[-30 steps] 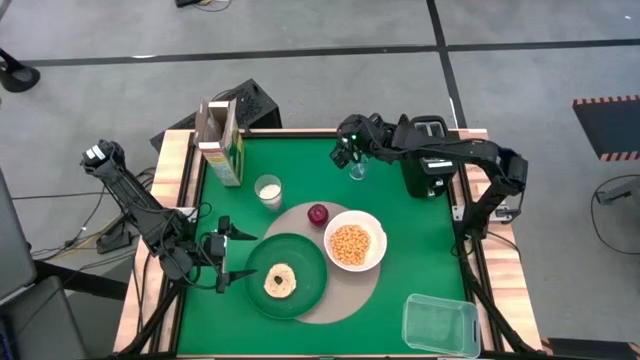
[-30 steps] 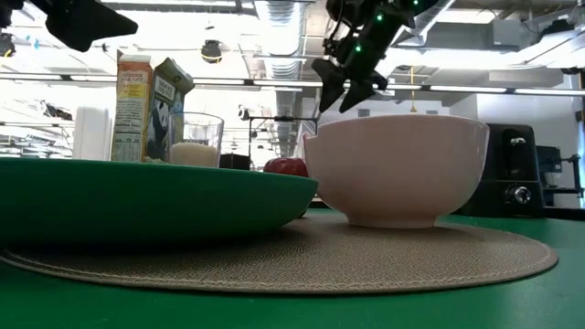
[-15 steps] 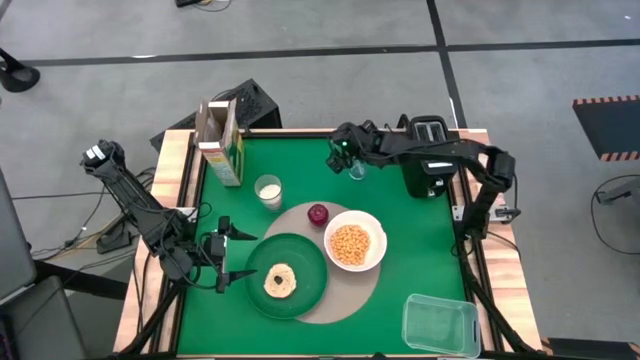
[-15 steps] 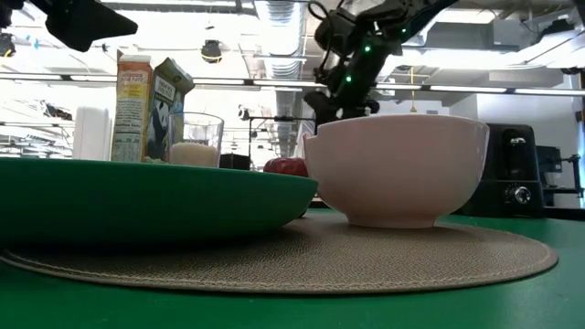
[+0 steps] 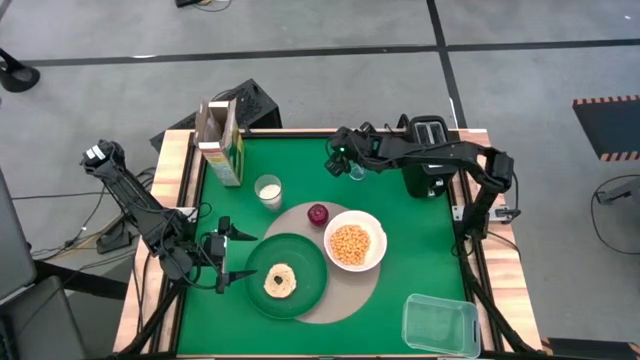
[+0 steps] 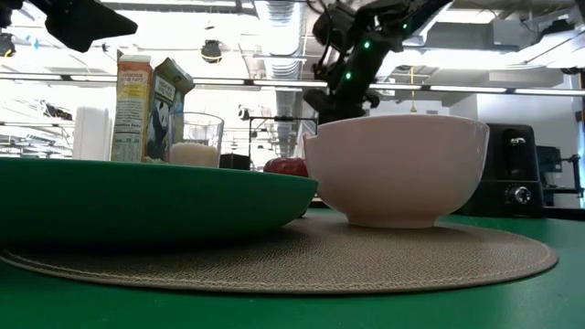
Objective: Arrange a breakfast setting
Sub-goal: Put the blue spoon to the right of the white bowl
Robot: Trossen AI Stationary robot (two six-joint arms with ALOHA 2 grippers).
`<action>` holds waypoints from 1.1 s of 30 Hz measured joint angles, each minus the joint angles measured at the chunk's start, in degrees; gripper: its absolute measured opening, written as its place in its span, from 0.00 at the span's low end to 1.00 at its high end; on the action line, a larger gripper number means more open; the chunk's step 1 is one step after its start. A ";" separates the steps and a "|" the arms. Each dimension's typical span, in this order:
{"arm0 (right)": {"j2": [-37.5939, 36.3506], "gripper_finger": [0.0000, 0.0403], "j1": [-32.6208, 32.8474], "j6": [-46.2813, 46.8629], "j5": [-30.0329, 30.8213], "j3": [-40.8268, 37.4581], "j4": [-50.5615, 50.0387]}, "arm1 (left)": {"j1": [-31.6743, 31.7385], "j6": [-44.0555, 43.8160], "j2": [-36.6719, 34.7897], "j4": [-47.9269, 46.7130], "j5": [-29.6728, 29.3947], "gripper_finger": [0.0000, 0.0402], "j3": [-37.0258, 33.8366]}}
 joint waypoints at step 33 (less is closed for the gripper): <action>-2.38 0.11 2.75 -5.55 2.34 0.07 -2.78 | 0.00 -0.11 0.00 0.00 0.44 0.96 0.00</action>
